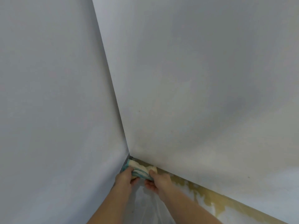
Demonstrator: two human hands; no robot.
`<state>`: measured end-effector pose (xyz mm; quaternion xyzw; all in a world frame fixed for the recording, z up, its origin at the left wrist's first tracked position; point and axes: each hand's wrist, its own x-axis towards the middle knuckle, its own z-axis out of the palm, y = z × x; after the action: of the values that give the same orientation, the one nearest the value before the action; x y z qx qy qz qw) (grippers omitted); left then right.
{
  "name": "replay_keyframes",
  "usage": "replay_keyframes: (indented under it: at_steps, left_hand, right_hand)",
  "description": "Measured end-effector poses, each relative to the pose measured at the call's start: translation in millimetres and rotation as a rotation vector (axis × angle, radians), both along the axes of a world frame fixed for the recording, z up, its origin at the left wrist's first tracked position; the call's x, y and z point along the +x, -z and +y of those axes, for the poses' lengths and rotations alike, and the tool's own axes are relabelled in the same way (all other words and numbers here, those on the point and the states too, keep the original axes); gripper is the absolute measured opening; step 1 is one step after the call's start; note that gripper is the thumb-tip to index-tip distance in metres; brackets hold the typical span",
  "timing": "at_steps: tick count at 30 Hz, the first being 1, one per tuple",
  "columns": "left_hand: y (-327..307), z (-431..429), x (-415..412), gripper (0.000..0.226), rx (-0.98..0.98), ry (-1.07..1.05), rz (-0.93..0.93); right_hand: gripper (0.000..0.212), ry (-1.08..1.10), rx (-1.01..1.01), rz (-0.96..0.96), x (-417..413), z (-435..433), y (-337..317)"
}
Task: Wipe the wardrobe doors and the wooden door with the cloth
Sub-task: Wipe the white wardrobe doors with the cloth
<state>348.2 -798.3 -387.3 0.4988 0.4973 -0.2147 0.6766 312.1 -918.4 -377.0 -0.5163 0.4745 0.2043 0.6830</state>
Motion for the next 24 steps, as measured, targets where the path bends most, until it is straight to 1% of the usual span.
replay_keyframes:
  at_steps: [2, 4, 6, 9, 12, 17, 19, 24]
  left_hand:
    - [-2, -6, 5, 0.029, -0.031, -0.03, -0.044]
    - [-7, -10, 12, 0.024, -0.071, -0.051, -0.082]
    - [-8, -12, 16, 0.026, -0.071, -0.033, -0.102]
    - [-7, -12, 22, 0.037, 0.021, 0.005, -0.067]
    - [-8, -13, 27, 0.036, 0.083, 0.039, -0.039]
    - [-9, -12, 28, 0.031, 0.076, 0.016, -0.036]
    - [-13, -12, 25, 0.026, 0.087, 0.001, -0.05]
    - [-28, -8, 20, 0.023, 0.022, -0.039, -0.132]
  right_hand:
    - [0.014, 0.111, 0.041, -0.012, 5, 1, 4]
    - [0.013, 0.183, 0.08, -0.02, 8, 3, 6]
    - [0.01, 0.217, 0.114, -0.016, 11, 5, 6]
    - [0.014, 0.24, 0.12, 0.021, 15, 6, 8]
    - [0.019, 0.282, 0.144, 0.031, 17, 8, 8]
    - [0.023, 0.404, 0.219, -0.036, 17, 8, 4]
    - [0.024, 0.419, 0.223, -0.066, 15, 8, -1]
    - [0.027, 0.409, 0.206, -0.104, 10, 8, -21]
